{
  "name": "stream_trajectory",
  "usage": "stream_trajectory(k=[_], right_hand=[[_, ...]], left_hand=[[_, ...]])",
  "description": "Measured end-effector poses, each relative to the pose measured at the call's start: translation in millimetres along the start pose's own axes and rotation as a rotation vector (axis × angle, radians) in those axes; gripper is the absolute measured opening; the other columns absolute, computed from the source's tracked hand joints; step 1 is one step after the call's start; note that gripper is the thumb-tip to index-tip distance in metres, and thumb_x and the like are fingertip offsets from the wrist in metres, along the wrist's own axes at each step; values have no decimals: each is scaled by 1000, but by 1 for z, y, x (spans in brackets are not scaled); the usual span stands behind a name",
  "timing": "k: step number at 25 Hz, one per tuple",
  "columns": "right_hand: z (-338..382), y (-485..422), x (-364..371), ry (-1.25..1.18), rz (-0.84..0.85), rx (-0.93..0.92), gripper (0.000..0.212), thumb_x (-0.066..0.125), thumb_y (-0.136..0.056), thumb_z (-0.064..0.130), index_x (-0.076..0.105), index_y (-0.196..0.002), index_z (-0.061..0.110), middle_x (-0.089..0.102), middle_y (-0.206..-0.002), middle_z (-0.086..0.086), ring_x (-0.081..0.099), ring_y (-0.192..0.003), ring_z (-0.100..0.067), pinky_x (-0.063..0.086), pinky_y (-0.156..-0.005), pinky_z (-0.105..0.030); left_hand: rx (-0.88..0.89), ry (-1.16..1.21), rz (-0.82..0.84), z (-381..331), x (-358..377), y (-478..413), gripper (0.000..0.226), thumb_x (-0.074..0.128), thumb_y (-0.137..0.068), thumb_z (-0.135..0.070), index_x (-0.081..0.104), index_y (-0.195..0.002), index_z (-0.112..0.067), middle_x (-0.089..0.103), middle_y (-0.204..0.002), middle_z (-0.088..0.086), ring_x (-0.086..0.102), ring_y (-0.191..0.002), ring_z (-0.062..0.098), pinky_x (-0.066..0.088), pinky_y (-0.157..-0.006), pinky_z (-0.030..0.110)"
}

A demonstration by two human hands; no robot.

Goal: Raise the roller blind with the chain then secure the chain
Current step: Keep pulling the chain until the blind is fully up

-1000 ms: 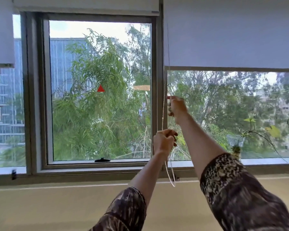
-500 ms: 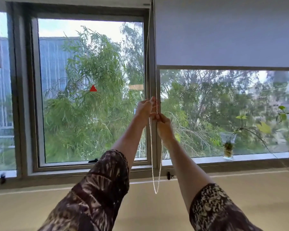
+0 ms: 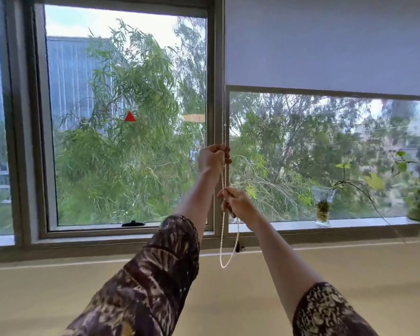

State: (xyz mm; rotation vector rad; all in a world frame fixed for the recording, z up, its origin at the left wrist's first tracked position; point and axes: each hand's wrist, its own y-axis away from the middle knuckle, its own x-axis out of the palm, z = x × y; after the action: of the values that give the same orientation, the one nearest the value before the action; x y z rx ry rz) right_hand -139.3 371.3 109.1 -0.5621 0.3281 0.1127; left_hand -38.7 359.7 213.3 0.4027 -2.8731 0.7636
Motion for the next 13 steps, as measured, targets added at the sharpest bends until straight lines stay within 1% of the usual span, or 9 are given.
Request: stream_trajectory(k=[1, 3, 5, 6, 7, 8, 10, 12, 13], right_hand=[[2, -4, -6, 10, 1, 25, 27, 38, -101, 13, 63, -112, 15, 69, -80, -10, 58, -61, -17, 39, -48, -23], [9, -14, -16, 15, -89, 49, 35, 36, -101, 12, 53, -132, 9, 68, -106, -20, 61, -79, -34, 46, -59, -25], [25, -27, -23, 4, -177, 20, 37, 36, -101, 16, 50, -135, 7, 68, -112, -21, 62, -89, -43, 52, -74, -38], [37, -36, -24, -32, -200, 9, 37, 36, -101, 17, 52, -133, 7, 68, -111, -21, 63, -95, -43, 54, -82, -46], [50, -43, -25, -72, -215, 0, 36, 36, -101, 18, 53, -130, 6, 68, -110, -21, 64, -100, -42, 54, -85, -47], [64, -51, -25, -106, -223, -14, 33, 36, -101, 19, 55, -124, 5, 68, -108, -22, 64, -100, -41, 54, -80, -43], [87, -60, -21, -188, -240, -32, 29, 35, -102, 18, 57, -117, 6, 68, -96, -18, 65, -84, -32, 48, -64, -30], [100, -65, -14, -255, -291, -61, 28, 36, -102, 16, 57, -118, 6, 61, -78, -5, 54, -64, -17, 40, -54, -25], [102, -66, -11, -254, -324, -82, 28, 37, -101, 14, 58, -116, 4, 57, -74, -2, 48, -59, -13, 37, -51, -24]], left_hand=[[5, -7, 5, 4, 0, -1, 19, 57, -86, 6, 72, -92, -3, 69, -72, 1, 66, -57, 11, 62, -64, 34], [15, -57, -7, 14, -4, -2, 28, 53, -83, 10, 73, -81, -9, 69, -70, 2, 64, -61, 17, 61, -72, 44], [24, -80, -15, 26, -8, 3, 39, 50, -81, 12, 70, -68, -19, 68, -64, 0, 63, -58, 17, 60, -69, 44], [31, -95, -12, 34, -10, 7, 42, 50, -81, 12, 68, -64, -22, 68, -60, -3, 63, -56, 15, 60, -64, 40], [41, -119, 0, 45, -11, 13, 43, 51, -81, 11, 68, -62, -24, 68, -57, -7, 64, -52, 12, 60, -58, 35], [48, -138, 21, 54, -10, 19, 43, 52, -81, 9, 69, -61, -25, 69, -55, -8, 64, -50, 9, 59, -55, 31], [51, -156, 62, 72, -9, 34, 44, 54, -83, 5, 72, -62, -29, 71, -59, -9, 65, -51, 7, 61, -58, 34], [58, -141, 107, 77, -10, 44, 46, 51, -84, 8, 72, -63, -27, 71, -61, -4, 65, -53, 11, 61, -62, 40], [67, -124, 136, 75, -12, 46, 45, 49, -85, 10, 71, -64, -24, 71, -62, -2, 65, -54, 13, 60, -62, 39]])
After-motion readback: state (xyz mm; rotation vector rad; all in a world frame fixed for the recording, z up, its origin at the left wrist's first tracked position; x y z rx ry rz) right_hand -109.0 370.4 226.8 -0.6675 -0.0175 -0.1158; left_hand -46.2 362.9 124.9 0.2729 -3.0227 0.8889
